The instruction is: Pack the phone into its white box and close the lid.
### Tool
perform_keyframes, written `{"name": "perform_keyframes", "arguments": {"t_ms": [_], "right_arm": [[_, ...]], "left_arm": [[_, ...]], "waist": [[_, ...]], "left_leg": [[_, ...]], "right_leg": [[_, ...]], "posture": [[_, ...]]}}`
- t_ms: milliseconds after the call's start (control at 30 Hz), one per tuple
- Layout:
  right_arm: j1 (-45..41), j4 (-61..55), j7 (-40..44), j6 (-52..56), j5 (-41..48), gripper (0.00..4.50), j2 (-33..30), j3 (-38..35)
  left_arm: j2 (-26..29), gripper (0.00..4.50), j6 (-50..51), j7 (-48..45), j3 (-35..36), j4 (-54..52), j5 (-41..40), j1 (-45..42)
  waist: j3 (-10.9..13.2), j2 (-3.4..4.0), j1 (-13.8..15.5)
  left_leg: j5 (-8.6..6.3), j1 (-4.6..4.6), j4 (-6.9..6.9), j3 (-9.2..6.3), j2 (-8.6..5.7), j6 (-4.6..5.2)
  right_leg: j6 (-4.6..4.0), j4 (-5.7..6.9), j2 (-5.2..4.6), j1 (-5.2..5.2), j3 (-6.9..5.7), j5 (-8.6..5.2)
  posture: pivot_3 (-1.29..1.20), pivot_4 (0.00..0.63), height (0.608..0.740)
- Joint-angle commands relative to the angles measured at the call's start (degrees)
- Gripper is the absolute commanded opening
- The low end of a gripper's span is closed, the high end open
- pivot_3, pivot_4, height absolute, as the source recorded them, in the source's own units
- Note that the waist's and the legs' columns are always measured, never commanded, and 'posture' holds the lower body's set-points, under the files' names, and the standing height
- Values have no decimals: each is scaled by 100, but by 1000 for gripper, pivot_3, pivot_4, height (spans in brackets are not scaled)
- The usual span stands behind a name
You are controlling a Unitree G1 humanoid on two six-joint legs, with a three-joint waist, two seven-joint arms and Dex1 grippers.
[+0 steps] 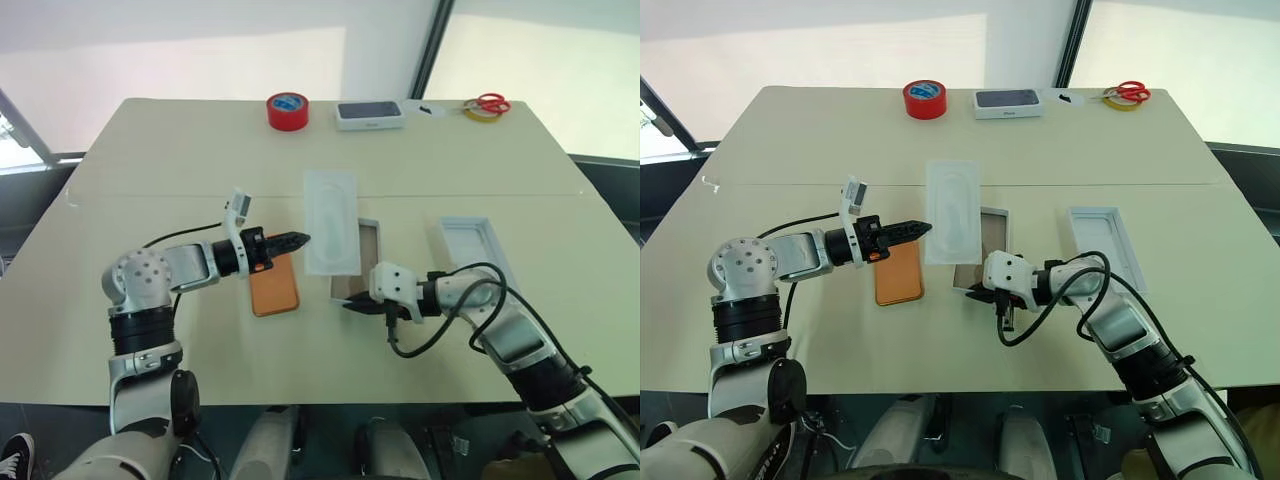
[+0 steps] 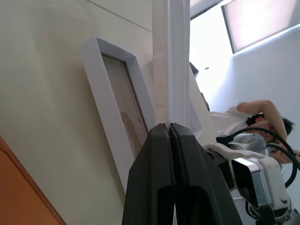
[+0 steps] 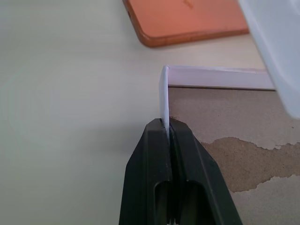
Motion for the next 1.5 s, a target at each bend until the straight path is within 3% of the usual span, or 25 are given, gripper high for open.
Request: {"name": "perform_keyframes", "arguments": {"t_ms": [33, 233, 467, 933, 1033, 1200, 1433, 1500], "right_arm": [[33, -175, 63, -90, 117, 844, -60, -194], [392, -633, 85, -109, 229, 3790, -565, -732], [1075, -763, 138, 164, 1105, 3790, -1130, -2144], [1219, -538, -258, -153, 760, 3790, -1219, -2390], [1153, -508, -311, -161, 749, 3859, -1179, -2360], [1038, -476, -340, -149, 735, 3859, -1112, -2246], [481, -559, -551, 307, 894, 3859, -633, -1948], [247, -586, -705, 514, 868, 3323, -396, -1777]], "left_arm": [[-28, 0, 12, 24, 78, -266, -200, 55], [23, 0, -39, -77, -122, -273, -146, 169], [-119, 0, -255, -253, -486, 78, 4, 117], [-332, 0, -778, -474, -1176, 500, 452, 69], [-328, 867, -742, -572, -1139, 564, 390, 44], [-200, 3174, -940, -622, -1382, 373, 649, 30], [351, 3174, -1701, -1080, -1479, -520, 820, 253], [687, 3266, -2264, -1371, -1560, -863, 1066, 466]], "waist": [[0, 0, -6], [1, 0, 21], [2, 1, 10], [2, 1, 15], [1, 1, 12], [2, 1, 13], [1, 3, -12], [0, 4, -58]], "left_leg": [[0, 0, -2, 0, 0, 0], [-5, -1, 1, 0, -1, 8], [-16, 0, -5, -1, 0, 26], [-17, -1, -9, -1, 1, 27], [-17, 0, -9, -1, 2, 27], [-17, -1, -8, -1, 2, 27], [-16, 0, -12, -1, 4, 26], [-15, 0, -19, 0, 4, 23]], "right_leg": [[0, 0, 0, 0, 0, 0], [0, 0, -2, 1, 0, 0], [0, -9, -3, 6, 1, 0], [-1, -10, -3, 3, 2, 0], [-1, -10, -3, 3, 2, 0], [-1, -10, -3, 3, 2, 0], [-1, -10, -3, 0, 2, 0], [-1, -11, -3, -2, 3, -1]], "posture": [[0, 150, 738], [0, 150, 738], [0, 150, 738], [0, 150, 738], [0, 150, 738], [0, 150, 738], [0, 150, 738], [0, 150, 738]]}}
